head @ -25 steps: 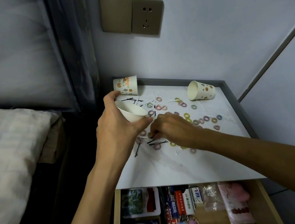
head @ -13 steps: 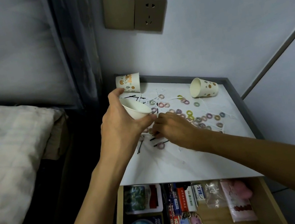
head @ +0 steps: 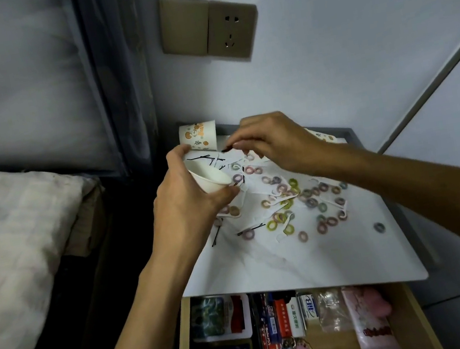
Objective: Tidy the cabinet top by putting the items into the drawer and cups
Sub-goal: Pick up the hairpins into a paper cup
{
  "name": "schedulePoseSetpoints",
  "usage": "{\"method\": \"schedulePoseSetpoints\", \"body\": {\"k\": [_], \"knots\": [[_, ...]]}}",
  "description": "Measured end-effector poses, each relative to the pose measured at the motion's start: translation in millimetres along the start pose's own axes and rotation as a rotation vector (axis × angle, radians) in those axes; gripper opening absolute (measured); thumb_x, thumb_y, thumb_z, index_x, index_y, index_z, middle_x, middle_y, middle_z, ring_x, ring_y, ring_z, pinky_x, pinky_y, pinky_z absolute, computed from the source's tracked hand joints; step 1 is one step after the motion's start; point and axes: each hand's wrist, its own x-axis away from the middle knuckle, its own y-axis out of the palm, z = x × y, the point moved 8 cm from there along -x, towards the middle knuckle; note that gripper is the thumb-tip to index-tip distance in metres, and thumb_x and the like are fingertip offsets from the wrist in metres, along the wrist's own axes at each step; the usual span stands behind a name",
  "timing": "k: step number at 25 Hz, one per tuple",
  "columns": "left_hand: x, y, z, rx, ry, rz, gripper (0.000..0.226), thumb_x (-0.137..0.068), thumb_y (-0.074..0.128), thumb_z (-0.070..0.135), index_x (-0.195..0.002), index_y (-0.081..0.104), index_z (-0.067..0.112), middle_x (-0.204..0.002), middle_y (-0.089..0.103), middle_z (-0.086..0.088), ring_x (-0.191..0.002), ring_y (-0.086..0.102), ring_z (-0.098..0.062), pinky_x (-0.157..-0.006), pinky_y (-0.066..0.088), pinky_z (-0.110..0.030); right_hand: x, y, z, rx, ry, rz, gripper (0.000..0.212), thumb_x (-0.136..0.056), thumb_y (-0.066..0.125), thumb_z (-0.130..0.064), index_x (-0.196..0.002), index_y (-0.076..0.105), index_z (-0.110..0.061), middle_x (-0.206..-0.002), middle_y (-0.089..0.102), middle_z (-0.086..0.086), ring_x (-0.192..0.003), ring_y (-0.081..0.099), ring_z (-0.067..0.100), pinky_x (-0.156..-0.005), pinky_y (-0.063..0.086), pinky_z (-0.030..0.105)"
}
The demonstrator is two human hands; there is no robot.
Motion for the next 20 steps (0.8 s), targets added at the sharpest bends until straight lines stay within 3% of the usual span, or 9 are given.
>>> {"method": "schedulePoseSetpoints", "body": {"k": [3,5,9,12,14,17,20], "knots": [[-0.3,5.3,0.2,-0.019,0.001,-0.014,0.090,-0.064,0.084,0.039,-0.139,0.035,0.030,-0.113,0.058,0.007,-0.101,0.060,-0.018,-0.080,0.050,-0.032,-11.1,9.0,-36.4,0.005,-0.135,-0.188,0.018,-0.089,0.066,-0.018,-0.104,0.076,-0.014,-0.088,0.068,-0.011,-0.081,0.062,0.000,-0.075,0.047,0.014],[0.2,6.8,0.5,-0.015,0.001,-0.020,0.089,-0.064,0.084,0.039,-0.138,0.035,0.031,-0.113,0.060,0.007,-0.097,0.060,-0.016,-0.076,0.049,-0.028,-12.1,12.6,-46.9,0.016,-0.184,-0.202,0.020,-0.088,0.067,-0.017,-0.106,0.075,-0.013,-0.094,0.071,-0.004,-0.085,0.064,0.006,-0.078,0.049,0.020],[0.7,0.9,3.4,0.019,0.012,0.004,0.088,-0.064,0.087,0.037,-0.137,0.037,0.030,-0.105,0.053,0.011,-0.094,0.055,-0.011,-0.074,0.047,-0.022,4.5,-0.5,-12.5,-0.071,-0.011,0.017,0.015,-0.092,0.063,-0.014,-0.102,0.073,-0.014,-0.085,0.064,-0.013,-0.073,0.061,0.002,-0.070,0.045,0.011],[0.5,-3.4,4.3,0.027,0.008,0.016,0.089,-0.065,0.087,0.038,-0.138,0.037,0.029,-0.105,0.050,0.012,-0.096,0.054,-0.012,-0.081,0.053,-0.031,44.9,49.0,14.7,0.045,0.087,-0.218,0.010,-0.088,0.068,-0.016,-0.097,0.072,-0.015,-0.087,0.065,-0.010,-0.071,0.057,-0.006,-0.072,0.043,0.013],[1.3,-4.5,5.6,0.030,0.011,0.015,0.090,-0.065,0.087,0.038,-0.138,0.036,0.029,-0.108,0.049,0.012,-0.099,0.053,-0.012,-0.084,0.054,-0.033,74.4,87.8,26.2,0.173,0.064,-0.378,0.014,-0.088,0.069,-0.019,-0.101,0.071,-0.016,-0.096,0.066,-0.006,-0.082,0.059,0.003,-0.078,0.049,0.023],[2.7,-4.0,5.7,0.025,0.012,0.008,0.090,-0.066,0.087,0.038,-0.139,0.035,0.029,-0.111,0.047,0.013,-0.103,0.052,-0.011,-0.087,0.051,-0.028,90.1,112.1,44.2,0.211,0.099,-0.369,0.015,-0.089,0.067,-0.021,-0.103,0.069,-0.016,-0.101,0.065,-0.002,-0.095,0.060,0.014,-0.081,0.049,0.029],[3.1,-3.4,3.2,0.020,0.004,0.004,0.090,-0.066,0.087,0.037,-0.139,0.035,0.030,-0.110,0.048,0.013,-0.102,0.052,-0.011,-0.084,0.048,-0.025,87.9,117.6,55.1,0.212,0.142,-0.299,0.009,-0.090,0.064,-0.020,-0.095,0.070,-0.015,-0.095,0.064,-0.001,-0.090,0.060,0.016,-0.076,0.048,0.029]]}}
